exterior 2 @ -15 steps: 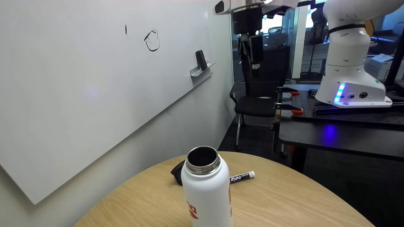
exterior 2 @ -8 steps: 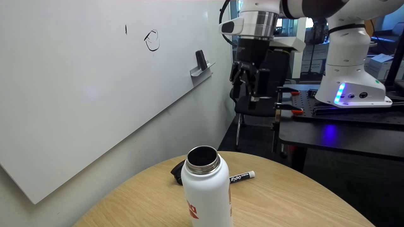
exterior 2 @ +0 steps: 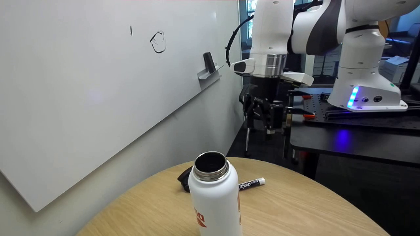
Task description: Pick up the black marker from the table and use it to write on the whiteboard, place the marker back on the table
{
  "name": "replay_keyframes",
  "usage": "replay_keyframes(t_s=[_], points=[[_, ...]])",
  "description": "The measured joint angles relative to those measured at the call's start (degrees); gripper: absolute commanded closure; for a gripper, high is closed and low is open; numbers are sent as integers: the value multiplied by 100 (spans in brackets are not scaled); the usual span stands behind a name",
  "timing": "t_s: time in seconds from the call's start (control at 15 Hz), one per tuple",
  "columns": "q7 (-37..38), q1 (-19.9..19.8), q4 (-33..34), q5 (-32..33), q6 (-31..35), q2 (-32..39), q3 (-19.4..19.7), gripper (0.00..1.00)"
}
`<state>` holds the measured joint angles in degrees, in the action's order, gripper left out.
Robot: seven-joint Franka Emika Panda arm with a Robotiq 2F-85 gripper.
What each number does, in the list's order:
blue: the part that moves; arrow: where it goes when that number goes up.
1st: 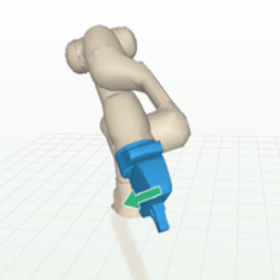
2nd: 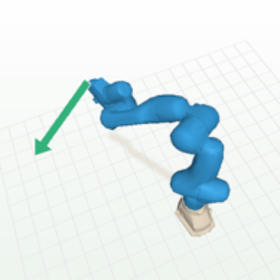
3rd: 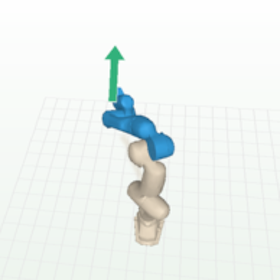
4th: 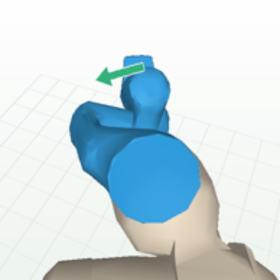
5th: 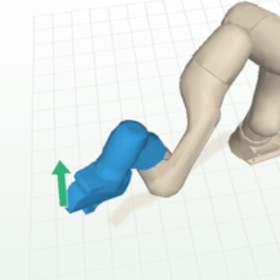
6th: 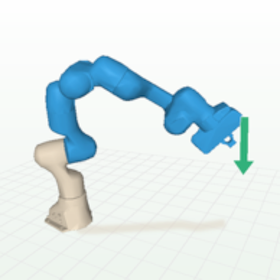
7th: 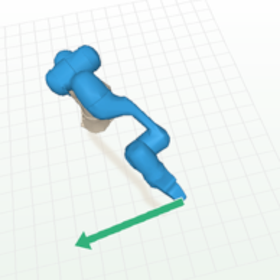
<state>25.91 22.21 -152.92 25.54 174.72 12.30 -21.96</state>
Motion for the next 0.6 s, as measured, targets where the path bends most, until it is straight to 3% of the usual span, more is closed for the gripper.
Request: replay_keyframes(t_s=[0.4,0.6], points=[[55,120,66,13,-5,35,82,0],[684,707,224,359,-11,45,657,0]])
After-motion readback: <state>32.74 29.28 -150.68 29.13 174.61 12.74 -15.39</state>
